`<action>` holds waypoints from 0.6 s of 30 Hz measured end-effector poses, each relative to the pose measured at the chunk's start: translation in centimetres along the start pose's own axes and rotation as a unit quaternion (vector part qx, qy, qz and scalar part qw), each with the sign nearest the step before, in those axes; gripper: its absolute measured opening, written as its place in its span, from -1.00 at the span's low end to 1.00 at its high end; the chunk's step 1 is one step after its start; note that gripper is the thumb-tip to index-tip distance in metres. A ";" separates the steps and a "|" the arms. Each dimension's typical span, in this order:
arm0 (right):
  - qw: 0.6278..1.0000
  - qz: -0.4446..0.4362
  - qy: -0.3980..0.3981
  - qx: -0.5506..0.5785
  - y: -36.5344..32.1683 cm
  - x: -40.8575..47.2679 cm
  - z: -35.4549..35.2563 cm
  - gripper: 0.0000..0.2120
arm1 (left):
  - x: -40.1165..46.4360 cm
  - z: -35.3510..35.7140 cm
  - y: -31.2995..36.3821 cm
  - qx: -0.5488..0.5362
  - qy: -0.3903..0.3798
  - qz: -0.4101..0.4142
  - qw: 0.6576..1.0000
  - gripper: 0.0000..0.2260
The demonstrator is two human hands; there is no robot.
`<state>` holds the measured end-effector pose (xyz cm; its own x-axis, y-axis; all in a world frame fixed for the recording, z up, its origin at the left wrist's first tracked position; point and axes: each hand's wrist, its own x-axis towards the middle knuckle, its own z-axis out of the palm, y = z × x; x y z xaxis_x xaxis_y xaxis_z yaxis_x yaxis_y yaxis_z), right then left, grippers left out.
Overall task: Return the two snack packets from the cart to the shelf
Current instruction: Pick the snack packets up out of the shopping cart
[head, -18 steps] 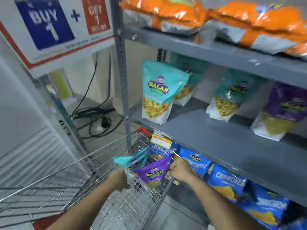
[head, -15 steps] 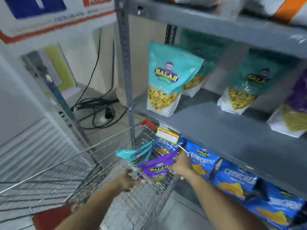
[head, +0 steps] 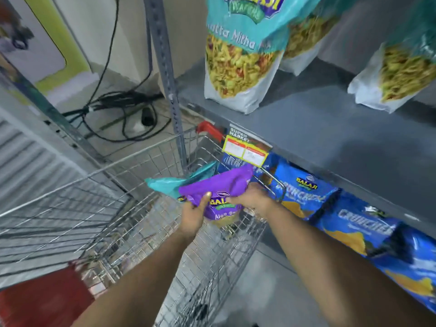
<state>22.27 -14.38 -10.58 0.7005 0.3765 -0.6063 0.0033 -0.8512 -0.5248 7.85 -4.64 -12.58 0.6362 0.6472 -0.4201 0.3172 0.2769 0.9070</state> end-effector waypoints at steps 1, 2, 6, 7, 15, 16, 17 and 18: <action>1.000 -0.015 0.019 0.004 -0.3 -0.6 0.0 -0.37 | -0.6 0.1 1.0 -0.012 0.010 0.013 1.000 -0.89; 0.999 -0.038 0.029 0.026 -0.9 -1.6 -0.2 -0.34 | -0.9 -0.2 2.0 -0.012 0.020 0.015 1.000 -0.90; 0.973 -0.138 0.027 0.186 -0.9 -5.3 -1.5 -0.39 | -2.4 -2.5 6.7 0.051 -0.004 0.054 0.997 -0.84; 0.964 -0.162 0.029 0.210 -1.2 -7.0 -2.3 -0.44 | -2.7 -3.0 8.1 0.086 -0.014 0.074 0.993 -0.80; 0.877 -0.272 0.197 0.343 -1.7 -21.1 -14.5 -0.76 | -10.1 3.9 25.5 0.199 -0.160 0.217 0.942 -0.67; 0.863 -0.286 0.217 0.355 -1.6 -22.5 -16.4 -0.77 | -11.1 5.4 27.4 0.192 -0.181 0.234 0.936 -0.75; 0.850 -0.300 0.238 0.362 -1.4 -23.8 -18.3 -0.76 | -12.2 7.0 29.2 0.178 -0.202 0.250 0.930 -0.84; 0.837 -0.310 0.261 0.367 -1.2 -24.9 -20.4 -0.74 | -13.3 8.6 30.9 0.172 -0.218 0.269 0.922 -0.86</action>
<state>19.36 -30.16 17.33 0.9437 0.2881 0.1623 0.1767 -0.0244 -0.9840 15.27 -10.79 20.74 0.9650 0.2578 0.0486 0.0294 -0.2905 0.9564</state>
